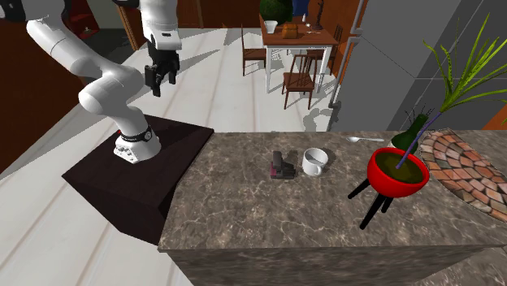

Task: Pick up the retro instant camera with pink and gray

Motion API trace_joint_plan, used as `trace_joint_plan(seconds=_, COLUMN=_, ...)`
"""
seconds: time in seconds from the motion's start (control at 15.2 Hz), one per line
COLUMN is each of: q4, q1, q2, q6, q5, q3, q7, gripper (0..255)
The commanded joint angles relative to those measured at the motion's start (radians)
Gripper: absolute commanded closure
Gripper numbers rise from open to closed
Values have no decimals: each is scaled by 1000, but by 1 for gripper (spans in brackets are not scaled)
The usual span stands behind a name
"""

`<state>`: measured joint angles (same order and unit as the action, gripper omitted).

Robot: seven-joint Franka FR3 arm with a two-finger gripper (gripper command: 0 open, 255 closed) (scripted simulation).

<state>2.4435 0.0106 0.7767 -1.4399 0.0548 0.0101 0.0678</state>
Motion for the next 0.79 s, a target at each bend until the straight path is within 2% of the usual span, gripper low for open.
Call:
trace_joint_plan(seconds=0.0, q4=0, q1=0, q2=0, q6=0, q5=0, q3=0, q7=0, gripper=0)
trace_joint_plan(seconds=0.73, q4=-77, q1=-11, q2=-389, q6=-329, q5=-20, q3=7, q7=-13, gripper=0)
